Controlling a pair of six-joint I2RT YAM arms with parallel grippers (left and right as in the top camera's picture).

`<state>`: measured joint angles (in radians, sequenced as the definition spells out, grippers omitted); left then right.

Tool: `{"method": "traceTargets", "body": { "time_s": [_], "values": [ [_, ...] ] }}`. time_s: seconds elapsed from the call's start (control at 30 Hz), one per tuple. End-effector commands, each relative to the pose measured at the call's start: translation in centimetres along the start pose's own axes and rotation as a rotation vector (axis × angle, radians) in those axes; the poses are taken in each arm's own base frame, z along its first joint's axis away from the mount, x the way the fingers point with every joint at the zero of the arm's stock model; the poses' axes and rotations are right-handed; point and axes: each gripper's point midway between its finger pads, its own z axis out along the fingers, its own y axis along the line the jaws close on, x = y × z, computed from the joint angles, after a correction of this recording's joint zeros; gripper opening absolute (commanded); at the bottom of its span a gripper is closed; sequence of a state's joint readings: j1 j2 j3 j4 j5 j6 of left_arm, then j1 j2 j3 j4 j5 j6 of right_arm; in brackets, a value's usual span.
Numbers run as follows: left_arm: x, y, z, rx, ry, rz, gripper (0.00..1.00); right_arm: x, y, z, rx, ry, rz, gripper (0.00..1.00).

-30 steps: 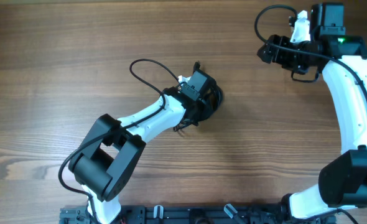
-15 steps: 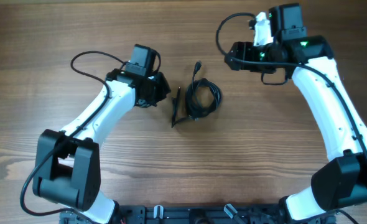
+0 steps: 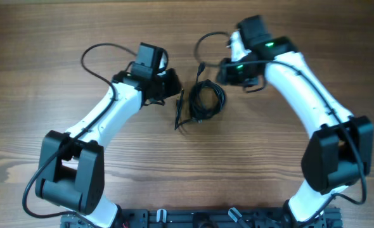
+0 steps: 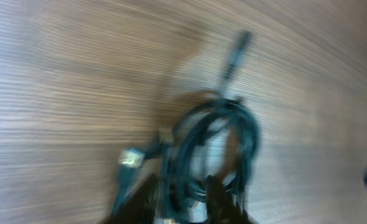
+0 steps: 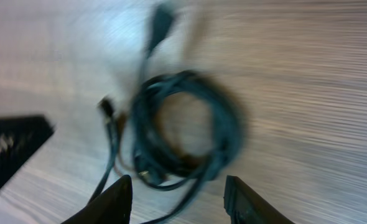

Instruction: Untangle cables

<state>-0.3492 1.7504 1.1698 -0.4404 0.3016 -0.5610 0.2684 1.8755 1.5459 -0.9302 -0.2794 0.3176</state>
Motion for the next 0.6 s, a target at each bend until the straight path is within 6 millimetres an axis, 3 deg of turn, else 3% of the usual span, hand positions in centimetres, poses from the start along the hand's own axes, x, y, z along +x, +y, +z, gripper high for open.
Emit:
{"method": "traceTargets", "body": {
  "time_s": [0.0,0.07,0.13,0.37,0.47,0.57],
  "values": [
    [2.6,-4.6,1.4,0.111,0.029,0.305,0.38,-2.7,-6.4,-3.2,0.004,-0.079,0.188,0.5],
    [3.4,-6.0,2.2,0.097,0.001,0.374,0.41,-3.0,-9.2,-4.2,-0.011,-0.087,0.265,0.5],
    [4.2,-6.5,3.4,0.058,-0.016,0.41,0.39,-3.2,-10.6,-4.8,-0.02,-0.098,0.263,0.51],
    [6.5,-8.3,8.8,0.09,-0.018,0.306,0.28,-3.2,-10.9,-4.8,-0.009,-0.098,0.209,0.55],
    [6.1,-6.9,10.2,-0.001,-0.087,0.099,0.28,-3.1,-10.9,-4.8,-0.009,-0.096,0.209,0.55],
    [5.6,-6.4,10.3,-0.033,-0.128,0.002,0.26,-3.1,-10.9,-4.8,-0.008,-0.096,0.202,0.56]
  ]
}}
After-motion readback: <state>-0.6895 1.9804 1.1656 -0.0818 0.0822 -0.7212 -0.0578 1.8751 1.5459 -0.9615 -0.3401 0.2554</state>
